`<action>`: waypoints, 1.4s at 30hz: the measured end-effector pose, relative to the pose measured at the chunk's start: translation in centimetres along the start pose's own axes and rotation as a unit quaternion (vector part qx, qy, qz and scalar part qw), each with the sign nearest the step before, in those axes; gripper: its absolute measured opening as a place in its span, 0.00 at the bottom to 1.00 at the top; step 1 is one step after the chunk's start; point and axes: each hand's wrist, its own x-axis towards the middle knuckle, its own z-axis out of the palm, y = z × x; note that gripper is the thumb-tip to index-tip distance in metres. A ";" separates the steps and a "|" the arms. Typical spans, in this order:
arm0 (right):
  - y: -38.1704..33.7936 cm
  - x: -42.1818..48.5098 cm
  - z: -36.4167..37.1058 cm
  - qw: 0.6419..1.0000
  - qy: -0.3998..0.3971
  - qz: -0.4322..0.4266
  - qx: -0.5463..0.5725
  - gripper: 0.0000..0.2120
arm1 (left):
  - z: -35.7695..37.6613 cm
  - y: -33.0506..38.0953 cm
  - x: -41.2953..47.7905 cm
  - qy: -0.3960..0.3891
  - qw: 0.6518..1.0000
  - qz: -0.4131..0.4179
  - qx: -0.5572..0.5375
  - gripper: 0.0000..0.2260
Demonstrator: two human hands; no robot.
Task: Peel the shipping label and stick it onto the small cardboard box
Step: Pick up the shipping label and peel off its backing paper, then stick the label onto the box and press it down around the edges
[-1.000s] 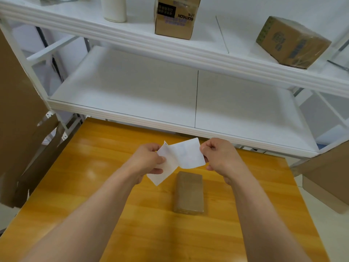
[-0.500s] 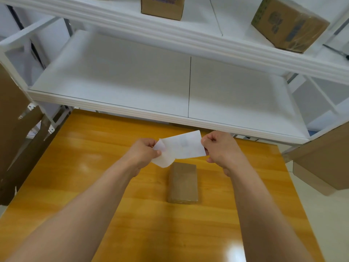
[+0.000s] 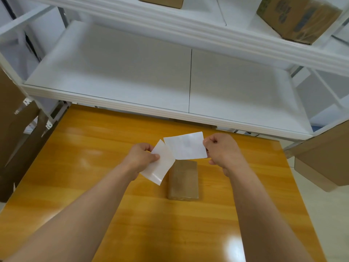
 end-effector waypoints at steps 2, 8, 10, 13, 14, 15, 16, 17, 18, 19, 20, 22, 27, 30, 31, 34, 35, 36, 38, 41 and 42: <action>0.1 0.2 0.3 1.000 -0.002 0.000 0.001 0.09 | 0.1 -0.3 0.1 -0.002 1.000 0.001 -0.003 0.03; 0.5 0.9 1.2 1.000 0.007 0.014 -0.003 0.10 | 0.4 -1.8 0.8 -0.003 1.000 -0.005 -0.020 0.06; 0.6 1.1 1.5 1.000 0.006 0.018 -0.003 0.09 | 0.6 -2.1 0.9 -0.010 1.000 -0.004 -0.017 0.06; 0.9 1.3 2.0 1.000 0.004 0.027 0.001 0.09 | 0.7 -2.7 1.3 -0.019 1.000 -0.011 -0.019 0.07; 1.0 1.4 2.2 1.000 0.005 0.030 0.001 0.09 | 0.7 -2.9 1.4 -0.019 1.000 -0.016 -0.019 0.08; 1.2 1.5 2.3 0.999 0.007 0.034 0.001 0.09 | 0.7 -3.1 1.6 -0.018 0.999 -0.021 -0.018 0.08; 1.3 1.6 2.4 0.999 0.009 0.038 0.004 0.09 | 0.7 -3.4 1.8 -0.016 0.999 -0.028 -0.018 0.07; 1.5 1.7 2.5 0.999 0.010 0.042 0.007 0.09 | 0.7 -3.7 1.9 -0.014 0.999 -0.034 -0.018 0.07; 1.7 1.8 2.6 0.999 0.011 0.047 0.010 0.08 | 0.7 -4.0 2.1 -0.013 0.999 -0.040 -0.018 0.06; 1.9 1.8 2.6 0.999 0.012 0.050 0.015 0.08 | 0.7 -4.2 2.3 -0.013 0.999 -0.046 -0.016 0.05; 2.1 1.9 2.7 0.998 0.012 0.052 0.019 0.08 | 0.7 -4.5 2.5 -0.014 0.998 -0.051 -0.015 0.04; 2.4 2.1 3.0 0.998 0.014 0.057 0.021 0.09 | 0.8 -5.2 3.0 -0.010 0.998 -0.064 -0.014 0.05; 2.6 2.5 3.5 0.997 0.014 0.070 0.023 0.08 | 1.0 -7.1 4.3 0.012 0.993 -0.118 -0.021 0.15; 2.6 2.6 3.8 0.997 0.011 0.071 0.025 0.08 | 1.2 -8.0 4.9 0.013 0.989 -0.149 -0.012 0.18; 2.7 2.6 3.9 0.997 0.009 0.071 0.025 0.08 | 1.3 -8.2 4.9 0.018 0.988 -0.155 -0.007 0.19; 2.9 2.6 4.2 0.997 0.008 0.070 0.024 0.07 | 1.4 -8.9 5.2 0.036 0.984 -0.173 0.000 0.21; 2.9 2.6 4.2 0.997 0.007 0.068 0.025 0.07 | 1.4 -9.1 5.3 0.041 0.983 -0.179 -0.001 0.21; 3.0 2.7 4.3 0.997 0.005 0.067 0.027 0.07 | 1.3 -9.4 5.4 0.046 0.982 -0.184 0.000 0.21; 3.1 2.7 4.4 0.997 0.002 0.066 0.028 0.07 | 1.1 -9.7 5.6 0.055 0.981 -0.184 0.006 0.21; 3.1 2.8 4.5 0.997 -0.001 0.067 0.027 0.07 | 0.9 -10.0 5.8 0.056 0.984 -0.165 0.026 0.20; 3.1 2.8 4.6 0.997 -0.003 0.066 0.026 0.08 | 0.8 -10.1 5.9 0.054 0.986 -0.152 0.033 0.21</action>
